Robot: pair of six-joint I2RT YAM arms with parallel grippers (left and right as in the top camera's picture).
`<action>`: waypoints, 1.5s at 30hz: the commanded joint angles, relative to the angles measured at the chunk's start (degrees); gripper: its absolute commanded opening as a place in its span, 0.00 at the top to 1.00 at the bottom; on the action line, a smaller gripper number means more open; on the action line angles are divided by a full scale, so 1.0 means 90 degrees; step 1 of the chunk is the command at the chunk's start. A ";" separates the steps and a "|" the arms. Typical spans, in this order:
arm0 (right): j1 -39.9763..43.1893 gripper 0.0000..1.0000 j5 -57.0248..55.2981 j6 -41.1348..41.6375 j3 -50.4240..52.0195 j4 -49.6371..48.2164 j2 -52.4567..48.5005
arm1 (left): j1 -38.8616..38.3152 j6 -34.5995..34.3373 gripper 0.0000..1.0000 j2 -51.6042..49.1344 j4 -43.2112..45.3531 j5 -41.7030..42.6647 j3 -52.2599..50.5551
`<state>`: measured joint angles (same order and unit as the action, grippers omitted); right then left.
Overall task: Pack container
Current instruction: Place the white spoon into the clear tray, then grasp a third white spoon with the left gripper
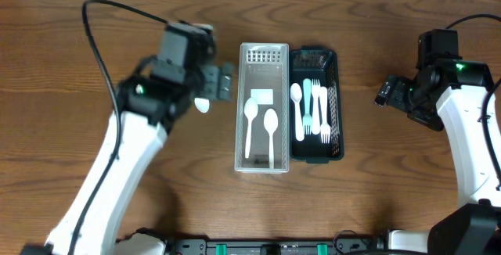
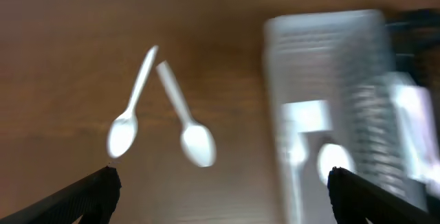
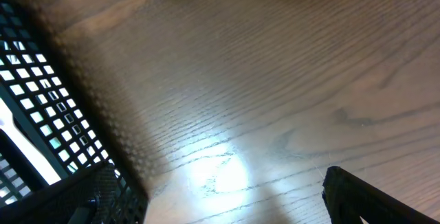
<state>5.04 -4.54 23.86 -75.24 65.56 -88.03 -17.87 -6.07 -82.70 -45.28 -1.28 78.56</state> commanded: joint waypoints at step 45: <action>0.0027 0.01 -0.0058 -0.0034 0.0005 0.0104 -0.0017 | 0.1207 -0.1253 0.86 -0.4255 0.0831 0.0865 0.0143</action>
<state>5.04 -4.54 23.86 -75.24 66.26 -88.03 -6.81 -17.56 -118.74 -36.12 8.10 80.27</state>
